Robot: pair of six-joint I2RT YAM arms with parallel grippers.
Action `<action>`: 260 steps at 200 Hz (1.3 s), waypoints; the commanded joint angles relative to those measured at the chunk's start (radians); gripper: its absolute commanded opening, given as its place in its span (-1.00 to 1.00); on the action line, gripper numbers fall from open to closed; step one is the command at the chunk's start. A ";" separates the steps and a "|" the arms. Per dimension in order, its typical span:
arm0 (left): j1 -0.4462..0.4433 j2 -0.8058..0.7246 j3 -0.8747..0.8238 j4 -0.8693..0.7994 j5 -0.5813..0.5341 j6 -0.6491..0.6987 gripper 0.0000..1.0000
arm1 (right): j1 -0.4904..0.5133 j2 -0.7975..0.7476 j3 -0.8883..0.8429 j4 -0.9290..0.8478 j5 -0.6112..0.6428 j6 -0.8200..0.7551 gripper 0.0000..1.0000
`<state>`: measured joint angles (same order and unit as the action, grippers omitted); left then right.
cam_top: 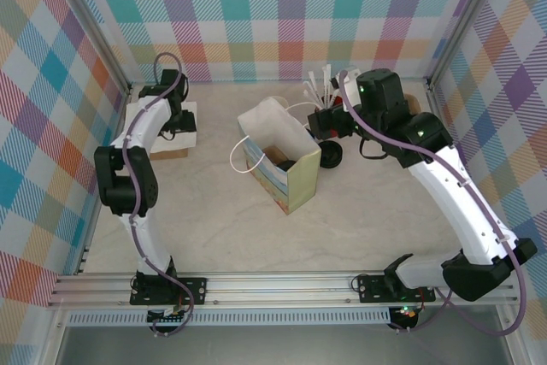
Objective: Pack the takeout coffee
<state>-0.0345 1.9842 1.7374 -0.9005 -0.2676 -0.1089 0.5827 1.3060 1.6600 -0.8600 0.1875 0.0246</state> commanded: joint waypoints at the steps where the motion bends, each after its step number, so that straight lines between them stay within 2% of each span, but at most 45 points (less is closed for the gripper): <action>1: 0.014 0.050 0.072 -0.045 -0.035 0.037 0.48 | -0.005 -0.026 -0.021 0.028 0.028 -0.006 1.00; 25: 0.016 0.106 0.116 -0.058 -0.054 0.041 0.34 | -0.006 -0.031 -0.032 0.029 0.028 -0.002 1.00; 81: 0.029 0.163 0.142 -0.055 -0.044 0.045 0.28 | -0.006 -0.029 -0.043 0.027 0.020 0.003 1.00; 163: 0.041 0.191 0.139 -0.044 -0.029 0.046 0.01 | -0.006 -0.022 -0.043 0.024 0.013 0.009 1.00; 260: 0.042 0.205 0.123 -0.028 -0.027 0.046 -0.63 | -0.006 -0.028 -0.044 0.024 0.015 0.014 1.00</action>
<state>-0.0105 2.1761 1.8503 -0.9207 -0.2897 -0.0624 0.5819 1.2984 1.6245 -0.8536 0.2012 0.0261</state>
